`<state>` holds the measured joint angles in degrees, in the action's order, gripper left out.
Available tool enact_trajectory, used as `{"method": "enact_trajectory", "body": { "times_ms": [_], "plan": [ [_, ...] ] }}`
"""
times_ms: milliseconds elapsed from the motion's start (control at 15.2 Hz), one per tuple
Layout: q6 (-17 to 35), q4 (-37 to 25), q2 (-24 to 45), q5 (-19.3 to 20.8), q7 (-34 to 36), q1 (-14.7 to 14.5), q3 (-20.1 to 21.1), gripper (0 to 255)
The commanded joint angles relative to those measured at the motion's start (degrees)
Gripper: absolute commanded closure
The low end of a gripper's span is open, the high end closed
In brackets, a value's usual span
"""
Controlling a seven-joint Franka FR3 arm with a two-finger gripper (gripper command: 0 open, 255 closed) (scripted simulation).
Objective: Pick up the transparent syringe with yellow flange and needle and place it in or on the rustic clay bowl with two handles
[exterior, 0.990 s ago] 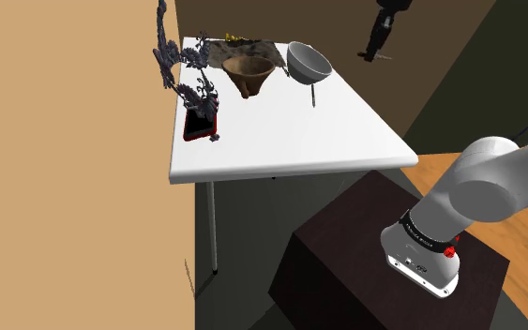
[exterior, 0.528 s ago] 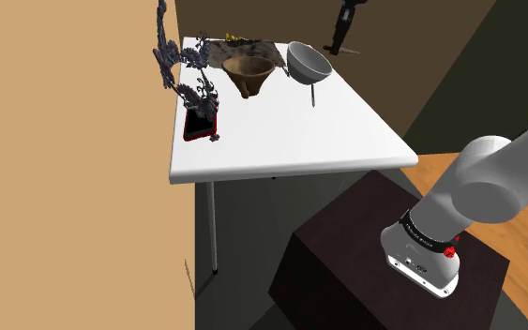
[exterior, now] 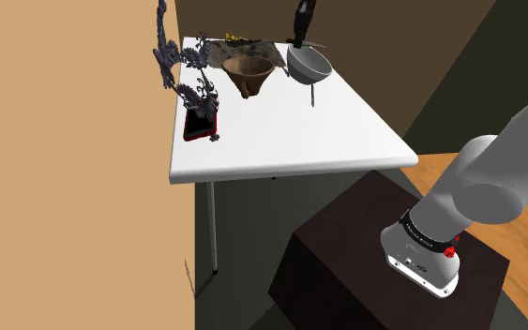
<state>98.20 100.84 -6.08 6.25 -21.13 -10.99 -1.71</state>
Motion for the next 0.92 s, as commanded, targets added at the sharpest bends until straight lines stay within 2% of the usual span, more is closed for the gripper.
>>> {"method": "enact_trajectory", "body": {
  "times_ms": [0, 396, 594, 660, 858],
  "plan": [
    [-1.0, -5.1, 4.3, -0.1, 1.3, -0.6, 0.8, 255],
    [-5.7, -23.7, 18.5, 0.2, 4.6, -2.7, 2.5, 255],
    [-10.0, -36.7, 27.4, 0.6, 5.8, -3.9, 3.0, 255],
    [-12.7, -43.9, 32.0, 0.8, 6.1, -4.5, 3.2, 255],
    [-9.4, -39.1, 30.5, 0.7, 6.5, -4.5, 3.1, 255]
  ]
}}
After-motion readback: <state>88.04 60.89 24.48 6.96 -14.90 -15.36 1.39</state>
